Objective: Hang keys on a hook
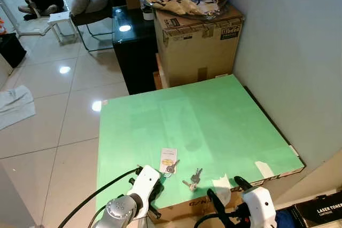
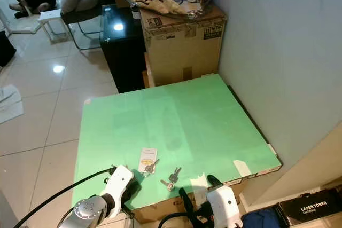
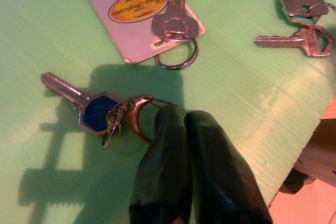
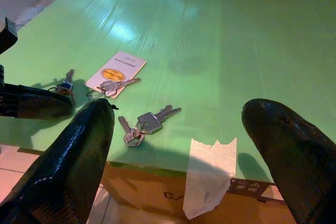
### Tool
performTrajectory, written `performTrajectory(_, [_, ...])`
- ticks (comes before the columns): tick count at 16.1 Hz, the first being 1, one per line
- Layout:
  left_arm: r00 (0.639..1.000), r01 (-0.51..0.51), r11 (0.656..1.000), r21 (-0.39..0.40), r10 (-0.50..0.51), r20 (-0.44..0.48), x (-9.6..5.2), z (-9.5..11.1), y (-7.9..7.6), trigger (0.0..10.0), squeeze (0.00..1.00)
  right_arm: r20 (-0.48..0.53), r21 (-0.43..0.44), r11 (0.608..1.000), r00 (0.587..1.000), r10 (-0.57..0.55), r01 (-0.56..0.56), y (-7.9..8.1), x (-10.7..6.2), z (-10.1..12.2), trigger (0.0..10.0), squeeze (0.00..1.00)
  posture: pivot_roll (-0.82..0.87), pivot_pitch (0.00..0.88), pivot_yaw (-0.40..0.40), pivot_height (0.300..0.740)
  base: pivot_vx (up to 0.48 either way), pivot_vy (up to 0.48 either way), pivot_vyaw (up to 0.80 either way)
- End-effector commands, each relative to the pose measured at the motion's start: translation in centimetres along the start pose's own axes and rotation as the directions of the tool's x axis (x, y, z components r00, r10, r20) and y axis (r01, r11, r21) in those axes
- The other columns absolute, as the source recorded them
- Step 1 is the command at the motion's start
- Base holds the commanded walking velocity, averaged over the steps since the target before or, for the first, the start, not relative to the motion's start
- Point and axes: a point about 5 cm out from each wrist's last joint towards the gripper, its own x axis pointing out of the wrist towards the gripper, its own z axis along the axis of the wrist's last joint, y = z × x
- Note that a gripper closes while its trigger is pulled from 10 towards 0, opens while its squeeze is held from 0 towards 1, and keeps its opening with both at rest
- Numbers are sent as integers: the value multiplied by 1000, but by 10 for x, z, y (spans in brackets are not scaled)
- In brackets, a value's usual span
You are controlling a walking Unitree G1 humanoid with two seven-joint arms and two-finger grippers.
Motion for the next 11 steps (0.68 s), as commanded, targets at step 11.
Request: performTrajectory(11, [957, 168, 949, -268, -92, 276, -19, 70, 22, 0, 0, -5, 10, 1000, 1000, -5, 5, -1, -4, 1, 10000, 1000, -222, 121, 93, 736, 0, 0, 0])
